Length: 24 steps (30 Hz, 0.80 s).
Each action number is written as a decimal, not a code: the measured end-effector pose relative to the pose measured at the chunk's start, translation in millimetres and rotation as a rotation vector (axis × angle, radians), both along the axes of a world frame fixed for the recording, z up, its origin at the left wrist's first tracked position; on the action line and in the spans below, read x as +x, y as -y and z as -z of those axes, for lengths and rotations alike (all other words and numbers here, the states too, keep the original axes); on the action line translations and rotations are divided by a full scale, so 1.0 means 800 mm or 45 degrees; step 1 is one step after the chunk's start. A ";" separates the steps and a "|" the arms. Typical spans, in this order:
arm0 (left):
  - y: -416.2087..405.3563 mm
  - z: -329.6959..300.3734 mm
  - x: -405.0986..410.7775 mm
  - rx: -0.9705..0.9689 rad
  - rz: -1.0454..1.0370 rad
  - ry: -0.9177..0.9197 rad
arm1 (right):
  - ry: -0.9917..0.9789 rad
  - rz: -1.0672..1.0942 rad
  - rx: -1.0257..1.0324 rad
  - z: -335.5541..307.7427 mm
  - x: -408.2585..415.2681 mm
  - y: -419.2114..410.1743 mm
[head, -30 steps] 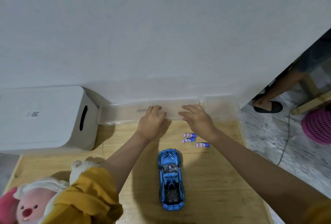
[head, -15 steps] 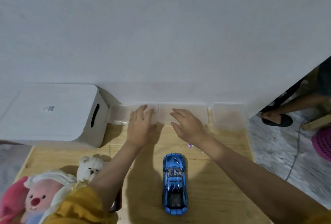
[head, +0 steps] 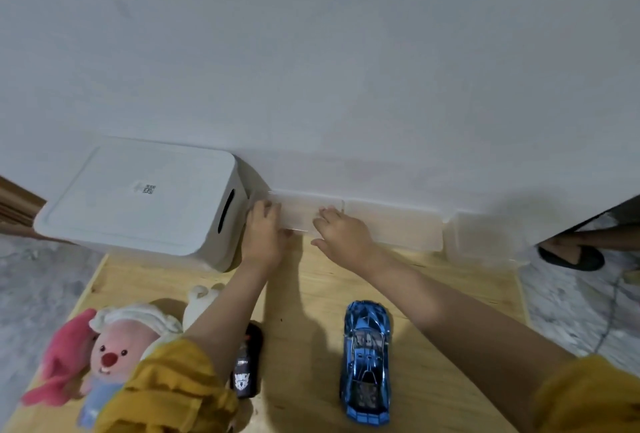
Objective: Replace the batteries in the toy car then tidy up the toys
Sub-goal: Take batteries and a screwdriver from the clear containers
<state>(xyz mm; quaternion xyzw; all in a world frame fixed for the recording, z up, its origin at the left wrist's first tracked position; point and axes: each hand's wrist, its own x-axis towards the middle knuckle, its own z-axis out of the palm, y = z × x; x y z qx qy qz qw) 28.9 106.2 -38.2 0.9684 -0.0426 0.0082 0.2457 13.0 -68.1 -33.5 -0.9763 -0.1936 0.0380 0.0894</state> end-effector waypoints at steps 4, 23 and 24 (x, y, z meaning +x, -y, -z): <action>-0.009 0.005 0.005 -0.072 0.094 0.019 | 0.082 -0.010 -0.201 0.003 0.006 -0.011; -0.021 0.013 0.010 -0.090 0.174 0.060 | 0.306 -0.219 -0.043 -0.030 0.029 -0.012; -0.021 0.012 0.010 -0.043 0.213 0.088 | 0.279 -0.198 0.012 -0.031 0.030 -0.009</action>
